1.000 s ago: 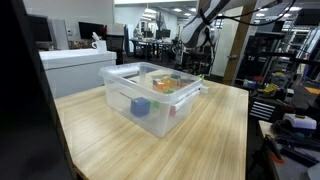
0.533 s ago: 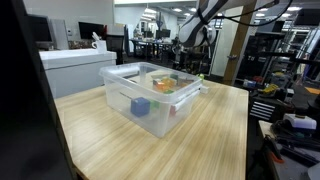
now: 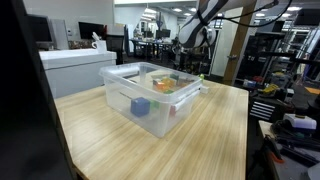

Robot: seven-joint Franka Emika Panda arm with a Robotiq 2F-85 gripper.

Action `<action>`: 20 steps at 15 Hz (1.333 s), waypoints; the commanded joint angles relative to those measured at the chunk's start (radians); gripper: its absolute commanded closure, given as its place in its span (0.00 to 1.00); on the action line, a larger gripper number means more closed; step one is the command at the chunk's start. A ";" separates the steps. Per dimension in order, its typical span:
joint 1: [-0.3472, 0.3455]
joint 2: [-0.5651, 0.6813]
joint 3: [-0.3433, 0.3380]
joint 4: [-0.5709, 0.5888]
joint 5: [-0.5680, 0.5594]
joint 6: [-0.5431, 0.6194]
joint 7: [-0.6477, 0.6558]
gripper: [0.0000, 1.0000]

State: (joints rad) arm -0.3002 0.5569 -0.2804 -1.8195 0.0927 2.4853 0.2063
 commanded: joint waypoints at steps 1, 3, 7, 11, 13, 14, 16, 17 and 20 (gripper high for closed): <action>-0.009 0.019 0.009 0.011 0.014 -0.008 0.010 0.47; -0.008 0.019 0.010 0.013 0.014 -0.010 0.010 0.59; -0.005 0.020 0.011 0.016 0.010 -0.012 0.012 0.87; -0.003 -0.004 0.019 0.014 0.016 -0.039 0.007 0.69; -0.003 -0.028 0.027 0.014 0.024 -0.052 0.000 0.70; -0.003 -0.033 0.031 0.019 0.027 -0.056 0.000 0.64; -0.004 -0.049 0.039 0.032 0.040 -0.066 -0.001 0.49; -0.004 -0.052 0.041 0.038 0.042 -0.072 -0.004 0.42; -0.008 -0.051 0.034 0.037 0.039 -0.085 0.000 0.21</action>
State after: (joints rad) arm -0.2981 0.5256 -0.2474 -1.7670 0.1175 2.4234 0.2063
